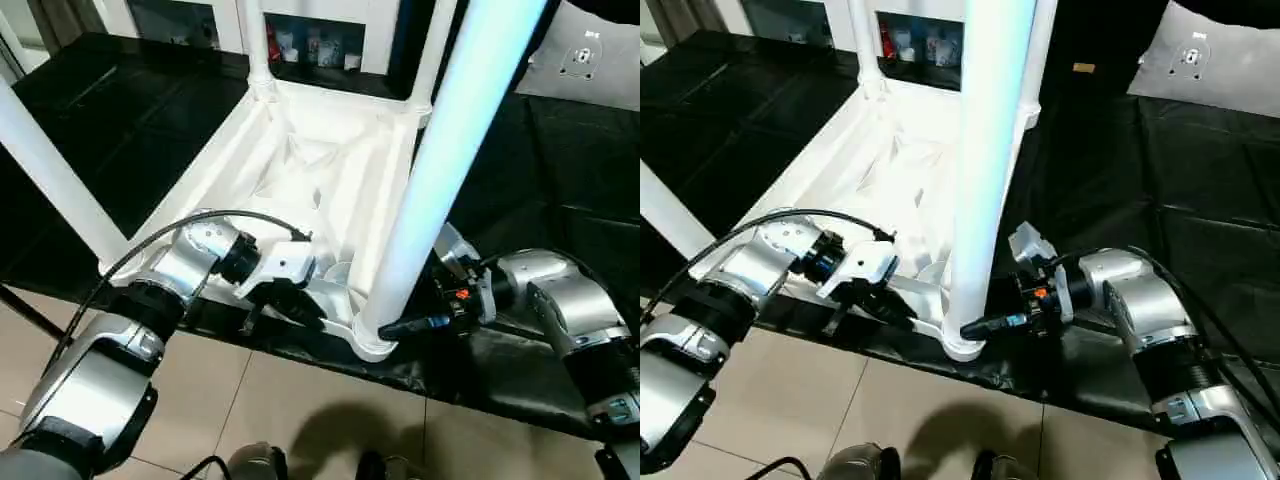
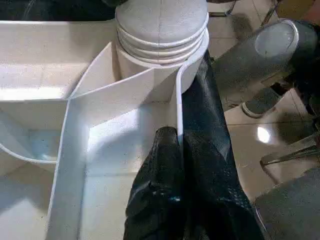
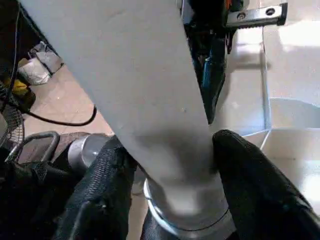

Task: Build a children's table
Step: Rotate leg to tighten

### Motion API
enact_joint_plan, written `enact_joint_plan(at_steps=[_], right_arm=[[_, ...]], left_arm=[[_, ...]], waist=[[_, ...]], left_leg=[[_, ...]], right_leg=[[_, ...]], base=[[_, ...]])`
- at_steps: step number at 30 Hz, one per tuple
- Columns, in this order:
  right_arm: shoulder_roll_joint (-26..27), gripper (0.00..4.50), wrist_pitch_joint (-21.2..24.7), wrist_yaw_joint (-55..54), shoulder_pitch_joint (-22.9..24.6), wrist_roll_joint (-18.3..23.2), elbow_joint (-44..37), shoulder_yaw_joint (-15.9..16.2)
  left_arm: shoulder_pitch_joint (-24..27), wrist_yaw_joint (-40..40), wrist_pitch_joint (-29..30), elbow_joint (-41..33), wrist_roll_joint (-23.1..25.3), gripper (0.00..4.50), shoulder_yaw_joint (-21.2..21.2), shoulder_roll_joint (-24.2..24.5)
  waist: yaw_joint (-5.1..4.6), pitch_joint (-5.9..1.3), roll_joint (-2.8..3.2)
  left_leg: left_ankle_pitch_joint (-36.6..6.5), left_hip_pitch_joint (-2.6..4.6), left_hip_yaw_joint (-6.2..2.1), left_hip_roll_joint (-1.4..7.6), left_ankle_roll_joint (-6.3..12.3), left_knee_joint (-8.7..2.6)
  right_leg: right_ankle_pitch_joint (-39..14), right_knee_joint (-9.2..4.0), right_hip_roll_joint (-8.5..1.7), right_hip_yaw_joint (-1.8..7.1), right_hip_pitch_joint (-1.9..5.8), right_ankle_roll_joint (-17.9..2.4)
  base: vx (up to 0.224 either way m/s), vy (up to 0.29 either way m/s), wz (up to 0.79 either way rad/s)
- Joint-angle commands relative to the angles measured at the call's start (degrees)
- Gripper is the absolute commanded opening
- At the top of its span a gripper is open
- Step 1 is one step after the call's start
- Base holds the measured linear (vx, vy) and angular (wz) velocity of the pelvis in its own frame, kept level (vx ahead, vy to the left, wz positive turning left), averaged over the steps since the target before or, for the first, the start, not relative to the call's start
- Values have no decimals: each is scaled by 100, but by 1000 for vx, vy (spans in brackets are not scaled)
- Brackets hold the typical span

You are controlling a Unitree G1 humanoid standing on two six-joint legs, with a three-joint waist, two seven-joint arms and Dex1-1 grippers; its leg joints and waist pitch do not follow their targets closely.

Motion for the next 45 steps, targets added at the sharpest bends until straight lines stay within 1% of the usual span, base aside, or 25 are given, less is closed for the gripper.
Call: enact_joint_plan(at_steps=[1,3,6,7,8,9,10,12,13,14,15,17,18,21,25,28,30,31,32,35,37,40,42,43,45], right_arm=[[84,220,227,75,49,208,-161,17],[121,214,375,-29,165,321,-332,-30],[164,213,494,-175,284,405,-510,-80],[286,213,541,-544,468,405,-753,-161],[331,213,562,-682,532,402,-837,-187],[491,213,558,-1160,709,307,-1053,-245],[584,212,520,-1401,778,227,-1126,-258],[752,212,478,-1782,842,113,-1177,-300],[1064,210,501,-2430,906,-13,-1229,-420],[1215,210,582,-2719,935,-41,-1272,-482],[1355,208,640,-2985,946,-88,-1291,-523],[1540,207,722,-3337,959,-154,-1318,-571],[1724,205,757,-3709,955,-257,-1336,-595],[2247,204,841,-4729,830,-501,-1231,-691],[2859,200,834,-6043,513,-955,-820,-795],[3320,200,756,-7194,291,-1299,-466,-971],[3428,200,719,-7265,312,-1309,-479,-978],[3443,200,650,-7296,348,-1342,-517,-973],[3452,200,540,-7329,394,-1363,-559,-984],[3332,266,312,-7208,459,-1342,-553,-1036],[3120,269,175,-6876,527,-1252,-575,-1102],[2828,311,15,-6443,589,-1128,-616,-1174],[2579,317,-102,-6073,614,-982,-666,-1266],[2464,329,-140,-5878,619,-893,-691,-1324],[2187,343,-224,-5428,602,-742,-706,-1396]], left_arm=[[9,-170,47,-4,96,0,-182,-34],[50,-161,219,-46,69,0,-28,-69],[83,-94,353,-94,84,0,64,-76],[119,222,626,-193,116,0,106,-66],[130,336,729,-230,128,0,119,-63],[152,725,1088,-342,109,0,225,-114],[168,864,1280,-409,30,0,312,-159],[177,1035,1524,-494,-73,0,428,-231],[187,1324,1754,-598,-98,0,559,-321],[191,1452,1891,-641,-94,0,623,-369],[178,1635,1971,-639,-60,0,668,-425],[155,1891,2082,-628,-10,0,727,-504],[147,2153,2261,-650,12,0,785,-605],[87,2992,2633,-597,70,0,958,-931],[-36,4036,2878,-450,196,0,1170,-1314],[-31,4665,3075,-483,323,0,1273,-1564],[62,4728,3185,-652,349,0,1273,-1646],[96,4753,3184,-699,344,0,1288,-1663],[136,4766,3187,-756,377,0,1258,-1652],[240,4693,3194,-896,391,0,1217,-1534],[321,4500,3148,-988,425,0,1161,-1349],[396,4260,3085,-1075,462,0,1112,-1173],[437,3900,2822,-1078,445,0,1034,-1009],[449,3738,2744,-1075,441,0,1001,-925],[440,3481,2569,-1023,499,0,916,-732]], waist=[[-10,-565,-49],[-14,-561,-65],[-9,-579,-40],[2,-582,-9],[9,-575,-24],[4,-575,-26],[-17,-549,5],[-26,-536,-16],[-61,-495,17],[-83,-481,31],[-117,-485,11],[-240,-448,-3],[-274,-443,34],[-385,-432,21],[-475,-463,69],[-512,-505,69],[-498,-531,67],[-500,-536,63],[-485,-561,75],[-480,-590,87],[-470,-611,79],[-472,-604,67],[-453,-587,49],[-433,-576,54],[-421,-574,60]], left_leg=[[-81,76,-319,695,706,-352],[-92,73,-319,703,671,-361],[-88,75,-324,702,630,-357],[-96,83,-323,708,610,-355],[-88,88,-333,750,562,-372],[-99,80,-336,735,558,-371],[-264,83,-334,714,440,-387],[-427,91,-313,672,342,-387],[-630,74,-337,648,206,-410],[-751,88,-349,631,163,-412],[-819,110,-347,621,118,-415],[-967,80,-382,562,49,-422],[-1016,129,-368,532,61,-400],[-1230,211,-374,515,21,-393],[-1186,169,-421,577,58,-423],[-893,129,-422,617,86,-438],[-670,127,-382,608,202,-414],[-556,83,-390,615,264,-419],[-354,90,-384,645,361,-413],[-78,74,-365,636,590,-388],[9,49,-364,634,695,-370],[144,11,-344,615,924,-329],[1,4,-340,600,924,-331],[-185,8,-329,583,859,-334],[-216,21,-330,591,814,-340]], right_leg=[[-962,-301,-754,536,385,-938],[-979,-308,-748,539,396,-935],[-908,-298,-755,539,397,-962],[-903,-301,-756,542,393,-966],[-861,-288,-763,558,387,-958],[-878,-289,-764,547,387,-979],[-1125,-339,-769,543,378,-962],[-1492,-407,-776,544,394,-868],[-2076,-493,-768,524,398,-684],[-2339,-539,-760,501,394,-594],[-2516,-578,-757,496,399,-509],[-3094,-675,-730,422,434,-204],[-3208,-728,-737,425,398,-111],[-3416,-805,-709,372,356,-48],[-2980,-738,-704,375,379,-152],[-2201,-608,-737,453,389,-480],[-1695,-537,-753,505,406,-688],[-1499,-491,-750,508,441,-744],[-1093,-423,-741,521,429,-855],[-546,-343,-749,528,443,-1022],[-390,-308,-759,528,465,-1071],[-201,-280,-727,533,421,-1090],[-441,-321,-733,525,431,-1057],[-839,-377,-737,527,445,-940],[-994,-383,-715,526,432,-877]], base=[[0,0,0],[0,0,0],[0,0,0],[0,0,0],[0,0,0],[0,0,0],[0,0,0],[0,0,0],[0,0,0],[0,0,0],[0,0,0],[0,0,0],[0,0,0],[0,0,0],[0,0,0],[0,0,0],[0,0,0],[0,0,0],[0,0,0],[0,0,0],[0,0,0],[0,0,0],[0,0,0],[0,0,0],[0,0,0]])
